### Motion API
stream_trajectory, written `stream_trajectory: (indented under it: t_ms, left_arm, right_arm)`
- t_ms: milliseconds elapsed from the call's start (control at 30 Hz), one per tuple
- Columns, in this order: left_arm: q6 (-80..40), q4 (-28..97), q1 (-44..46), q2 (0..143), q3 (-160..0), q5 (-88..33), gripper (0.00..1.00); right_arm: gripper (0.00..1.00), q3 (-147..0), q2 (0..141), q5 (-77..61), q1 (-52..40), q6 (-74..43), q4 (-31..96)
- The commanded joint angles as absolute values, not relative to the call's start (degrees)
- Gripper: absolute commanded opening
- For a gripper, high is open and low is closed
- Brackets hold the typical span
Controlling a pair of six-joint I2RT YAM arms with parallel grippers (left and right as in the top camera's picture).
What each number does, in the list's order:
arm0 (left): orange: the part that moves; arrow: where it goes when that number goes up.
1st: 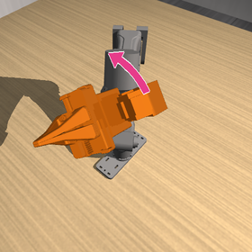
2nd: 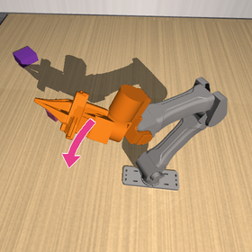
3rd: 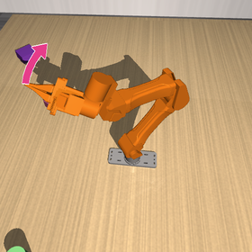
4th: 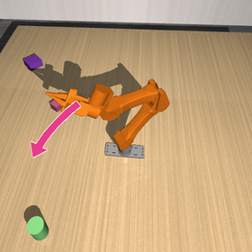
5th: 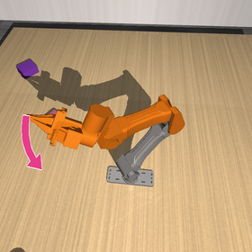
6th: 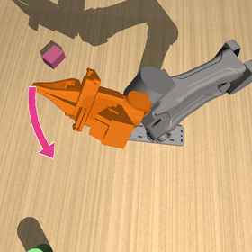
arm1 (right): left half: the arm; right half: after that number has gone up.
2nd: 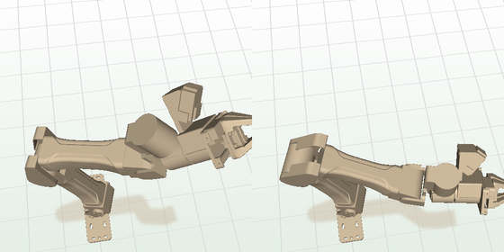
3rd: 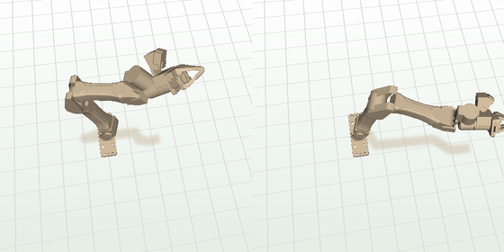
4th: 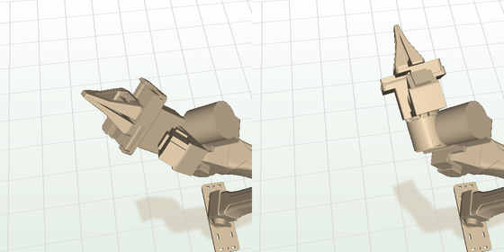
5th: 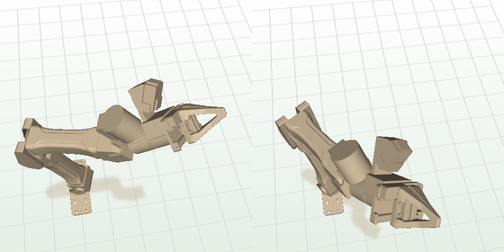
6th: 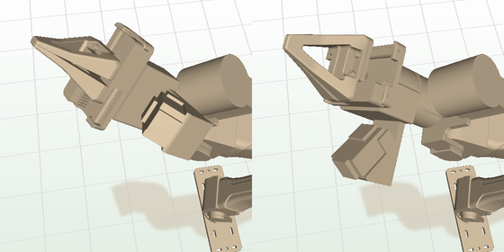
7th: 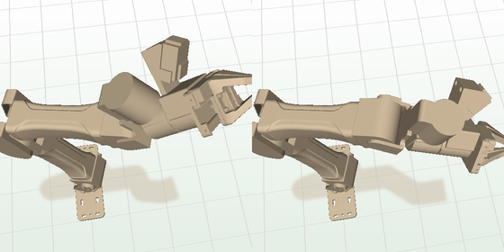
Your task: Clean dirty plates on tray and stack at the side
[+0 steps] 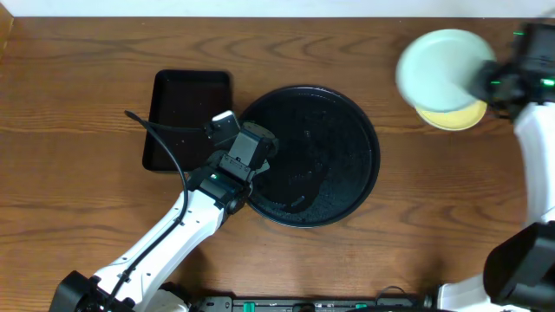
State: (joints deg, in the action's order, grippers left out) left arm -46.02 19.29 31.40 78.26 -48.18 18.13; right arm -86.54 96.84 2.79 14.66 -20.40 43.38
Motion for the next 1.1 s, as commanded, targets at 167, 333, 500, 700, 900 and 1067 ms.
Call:
stream_trajectory:
  t_ms: [167, 333, 500, 700, 900, 1067]
  left_arm:
    - [-44.8, 19.2, 31.3, 77.4, -47.6, 18.7, 0.08]
    - [-44.8, 19.2, 31.3, 77.4, -47.6, 18.7, 0.07]
    - [-44.8, 19.1, 31.3, 77.4, -47.6, 18.7, 0.07]
    - [-44.8, 19.0, 31.3, 77.4, -47.6, 18.7, 0.08]
    - [-44.8, 19.0, 31.3, 77.5, -47.6, 18.7, 0.07]
    - [-44.8, 16.6, 30.5, 77.5, -47.6, 22.0, 0.07]
  right_arm:
    - [0.01, -86.3, 104.3, -2.4, 21.4, -26.8, 37.7]
    - [0.01, -86.3, 108.8, -2.4, 21.6, -26.8, 34.5]
    - [0.11, -86.3, 112.5, -3.2, 21.6, -27.2, 34.2]
    - [0.48, -86.4, 112.8, -10.4, 21.6, -27.0, 34.7]
    - [0.57, -86.4, 107.7, -22.8, 21.2, -26.4, 35.3]
    - [0.6, -86.3, 101.5, -27.4, 17.0, -22.1, 39.2]
